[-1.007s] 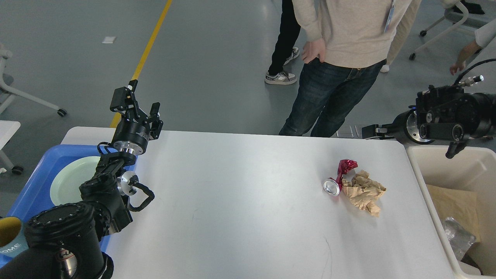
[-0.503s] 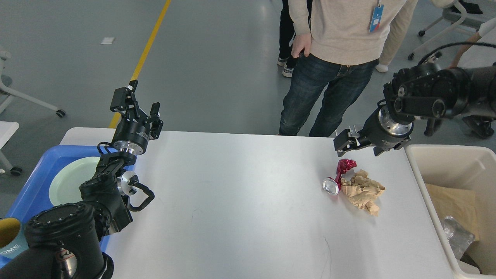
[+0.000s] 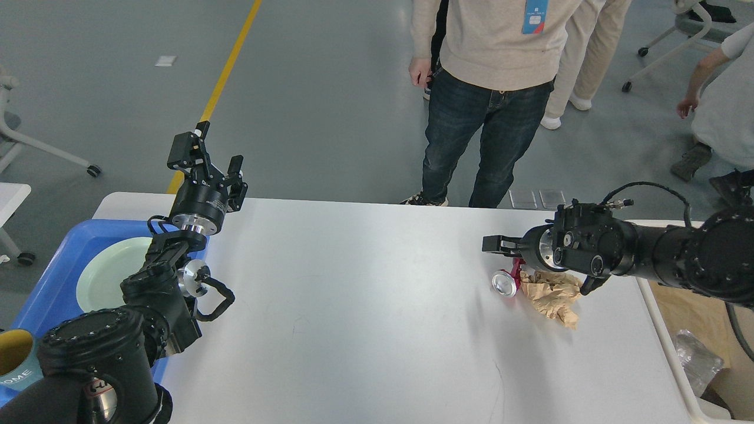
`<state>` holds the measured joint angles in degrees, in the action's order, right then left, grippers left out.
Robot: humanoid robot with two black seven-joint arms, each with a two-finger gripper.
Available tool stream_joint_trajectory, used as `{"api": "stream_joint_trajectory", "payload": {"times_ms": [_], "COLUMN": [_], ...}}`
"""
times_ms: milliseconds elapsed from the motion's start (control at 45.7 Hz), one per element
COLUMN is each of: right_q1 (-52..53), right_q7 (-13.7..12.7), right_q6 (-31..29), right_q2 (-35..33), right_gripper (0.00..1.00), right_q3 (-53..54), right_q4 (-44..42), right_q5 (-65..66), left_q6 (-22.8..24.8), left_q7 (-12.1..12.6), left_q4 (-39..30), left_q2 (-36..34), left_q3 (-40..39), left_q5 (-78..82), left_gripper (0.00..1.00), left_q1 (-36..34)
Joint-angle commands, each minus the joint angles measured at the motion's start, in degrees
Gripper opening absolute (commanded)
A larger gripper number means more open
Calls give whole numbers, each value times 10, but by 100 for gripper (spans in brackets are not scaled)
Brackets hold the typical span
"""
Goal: Tidy desktop
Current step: 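Move the right gripper down to the red wrapper, then grasp the red wrapper with the right gripper and lift it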
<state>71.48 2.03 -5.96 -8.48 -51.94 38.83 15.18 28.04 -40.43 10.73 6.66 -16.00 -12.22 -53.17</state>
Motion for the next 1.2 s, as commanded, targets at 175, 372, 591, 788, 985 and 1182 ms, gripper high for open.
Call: {"api": "stream_joint_trajectory", "payload": {"times_ms": [175,372,591,788,985,1182], "right_q1": [-85,-132,-139,-142,-142,-146], "right_q7": [-1,-1,-1,-1,-1,0], "right_q6": [53,103,109,110,110,109], "right_q2": [52,75,75,76,79,82], "right_gripper": [95,93,68,59,58,35], "right_q3": [0,0,-1,-3,-4,-4], "right_q4": [-103,-134,-134,-135,-133,-128], "right_q5": [-37,-37,-36,-36,-34,-31], "left_q6": [0,0,0,0,0,0], "left_q7": [0,0,0,0,0,0], "left_q4": [0,0,0,0,0,0], "left_q2": [0,0,0,0,0,0], "left_q3": [0,0,0,0,0,0], "left_q5": [-1,-1,0,0,0,0], "left_gripper": [97,97,97,97,97,96], "left_q1": [0,0,0,0,0,0]}}
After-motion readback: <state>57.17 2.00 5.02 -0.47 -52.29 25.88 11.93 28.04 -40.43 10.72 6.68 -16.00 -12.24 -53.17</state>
